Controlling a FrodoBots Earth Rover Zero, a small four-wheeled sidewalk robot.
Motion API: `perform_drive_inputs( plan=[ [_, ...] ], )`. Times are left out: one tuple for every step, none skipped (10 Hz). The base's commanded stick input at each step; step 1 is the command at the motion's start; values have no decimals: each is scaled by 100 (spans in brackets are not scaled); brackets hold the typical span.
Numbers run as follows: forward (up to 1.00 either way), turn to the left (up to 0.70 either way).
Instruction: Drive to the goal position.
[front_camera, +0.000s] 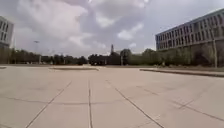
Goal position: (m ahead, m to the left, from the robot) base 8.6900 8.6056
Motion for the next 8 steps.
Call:
perform_drive_inputs(
  plan=[
    [50,-2],
    [50,-2],
    [50,-2],
    [50,-2],
    [50,-2],
    [50,-2],
    [50,-2],
    [50,-2]
  ],
)
